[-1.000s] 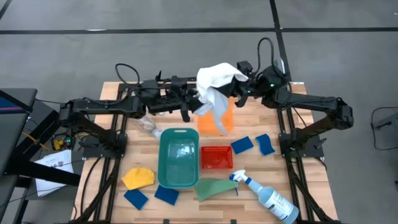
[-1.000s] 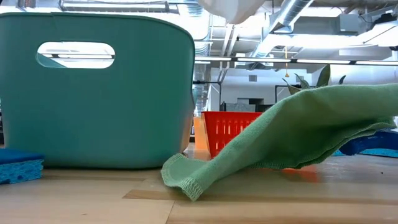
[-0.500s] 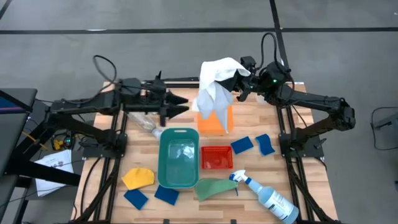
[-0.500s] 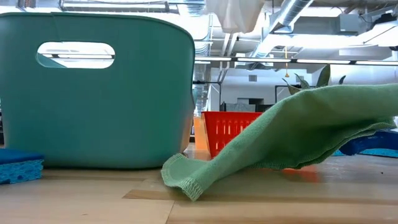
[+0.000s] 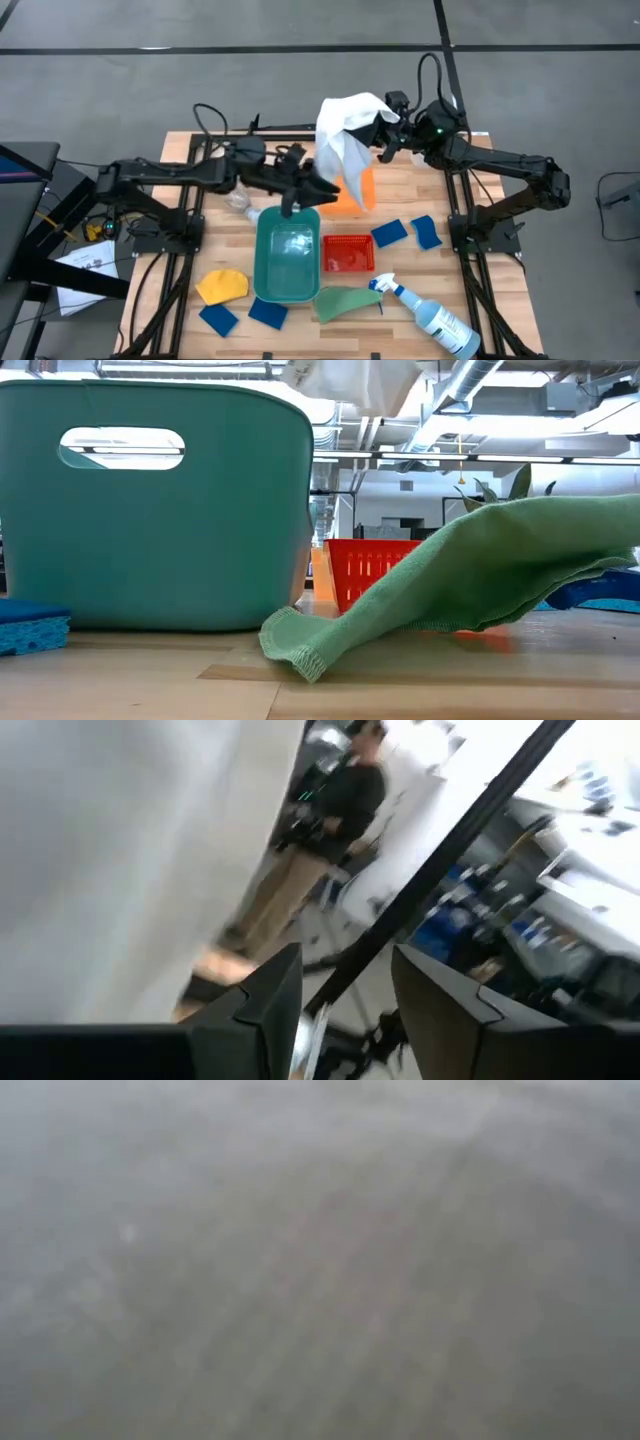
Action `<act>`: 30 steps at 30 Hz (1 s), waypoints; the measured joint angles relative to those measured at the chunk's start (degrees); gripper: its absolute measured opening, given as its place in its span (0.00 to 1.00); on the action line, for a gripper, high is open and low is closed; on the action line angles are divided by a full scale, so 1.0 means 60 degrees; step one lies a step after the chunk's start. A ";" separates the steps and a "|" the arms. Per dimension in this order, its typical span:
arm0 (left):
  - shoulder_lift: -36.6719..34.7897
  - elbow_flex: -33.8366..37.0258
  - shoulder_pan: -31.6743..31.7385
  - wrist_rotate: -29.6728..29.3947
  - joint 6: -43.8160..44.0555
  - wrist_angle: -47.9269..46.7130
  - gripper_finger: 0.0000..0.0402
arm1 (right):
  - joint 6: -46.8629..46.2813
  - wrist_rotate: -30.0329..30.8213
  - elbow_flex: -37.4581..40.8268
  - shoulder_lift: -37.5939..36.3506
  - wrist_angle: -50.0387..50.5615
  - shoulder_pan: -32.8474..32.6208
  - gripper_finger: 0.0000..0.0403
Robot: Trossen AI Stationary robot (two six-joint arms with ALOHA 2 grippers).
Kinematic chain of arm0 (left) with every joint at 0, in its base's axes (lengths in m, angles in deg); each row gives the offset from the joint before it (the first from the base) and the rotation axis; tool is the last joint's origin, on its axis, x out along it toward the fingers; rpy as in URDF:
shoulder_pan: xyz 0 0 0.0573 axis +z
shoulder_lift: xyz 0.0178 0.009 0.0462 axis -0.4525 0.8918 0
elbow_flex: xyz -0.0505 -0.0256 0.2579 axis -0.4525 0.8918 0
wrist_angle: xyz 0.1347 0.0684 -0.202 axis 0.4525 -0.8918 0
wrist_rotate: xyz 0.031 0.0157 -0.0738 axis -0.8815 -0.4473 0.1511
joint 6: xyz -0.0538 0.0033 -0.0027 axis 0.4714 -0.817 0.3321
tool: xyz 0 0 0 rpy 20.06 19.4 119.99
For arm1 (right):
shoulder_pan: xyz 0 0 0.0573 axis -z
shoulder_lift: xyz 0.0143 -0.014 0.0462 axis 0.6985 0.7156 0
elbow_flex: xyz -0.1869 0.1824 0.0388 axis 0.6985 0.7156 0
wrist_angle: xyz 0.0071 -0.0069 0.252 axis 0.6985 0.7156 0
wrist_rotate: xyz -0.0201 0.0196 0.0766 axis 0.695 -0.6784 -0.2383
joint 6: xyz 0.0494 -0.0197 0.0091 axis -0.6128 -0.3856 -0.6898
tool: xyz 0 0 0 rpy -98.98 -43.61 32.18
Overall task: Pick & Place Kitchen Items
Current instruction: Put the white towel into the green bin
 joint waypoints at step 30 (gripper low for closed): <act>0.0976 0.0016 0.2648 -0.1256 -0.1143 0.1714 0.41 | -0.0007 -0.0613 0.0000 0.0000 0.0426 -0.0943 0.00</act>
